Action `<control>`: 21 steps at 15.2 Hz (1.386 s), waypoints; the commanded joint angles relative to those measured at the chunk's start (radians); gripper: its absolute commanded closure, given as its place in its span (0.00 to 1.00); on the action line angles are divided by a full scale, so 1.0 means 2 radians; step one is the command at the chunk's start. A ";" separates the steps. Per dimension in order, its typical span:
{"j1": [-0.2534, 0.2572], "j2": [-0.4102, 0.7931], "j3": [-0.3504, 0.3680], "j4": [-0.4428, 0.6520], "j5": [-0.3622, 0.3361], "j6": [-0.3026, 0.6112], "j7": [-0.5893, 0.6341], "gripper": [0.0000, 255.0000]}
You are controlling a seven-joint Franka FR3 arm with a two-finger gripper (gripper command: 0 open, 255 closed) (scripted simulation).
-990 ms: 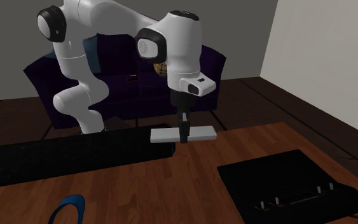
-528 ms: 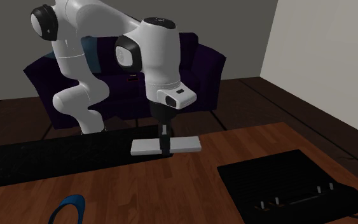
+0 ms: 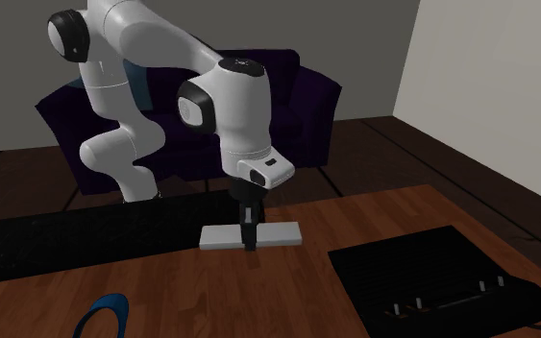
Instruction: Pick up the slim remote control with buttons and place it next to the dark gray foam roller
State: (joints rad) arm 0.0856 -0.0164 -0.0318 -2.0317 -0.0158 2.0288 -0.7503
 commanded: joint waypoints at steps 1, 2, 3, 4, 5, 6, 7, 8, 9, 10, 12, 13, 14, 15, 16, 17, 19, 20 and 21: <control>0.000 0.005 0.000 -0.008 0.000 0.013 0.000 1.00; 0.000 0.007 0.000 -0.012 0.000 0.019 0.000 1.00; 0.000 0.009 0.000 -0.016 0.000 0.026 0.000 1.00; 0.000 0.011 0.000 -0.020 0.000 0.032 0.000 1.00; 0.000 0.014 0.000 -0.024 0.000 0.039 0.000 1.00; 0.000 0.016 0.000 -0.028 0.000 0.045 0.000 1.00; 0.000 0.019 0.000 -0.032 0.000 0.052 0.000 1.00; 0.000 0.022 0.000 -0.036 0.000 0.058 0.000 1.00; 0.000 0.025 0.000 -0.040 0.000 0.065 0.000 1.00; 0.000 0.027 0.000 -0.043 0.000 0.071 0.000 1.00; 0.000 0.034 0.000 -0.050 0.000 0.084 0.000 1.00; 0.000 0.037 0.000 -0.053 0.000 0.091 0.000 1.00; 0.000 0.040 0.000 -0.056 0.001 0.097 0.000 1.00; 0.000 0.044 0.000 -0.059 0.001 0.103 0.000 1.00; 0.000 0.047 0.000 -0.062 0.001 0.110 0.000 1.00; 0.000 0.051 0.000 -0.065 0.001 0.116 0.000 1.00; 0.000 0.058 0.000 -0.070 0.001 0.129 0.000 1.00; 0.000 0.062 0.000 -0.073 0.001 0.135 0.000 1.00; -0.001 0.066 0.000 -0.075 0.001 0.142 0.000 1.00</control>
State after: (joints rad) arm 0.0845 0.1051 -0.0325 -2.1800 -0.0139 2.2988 -0.7495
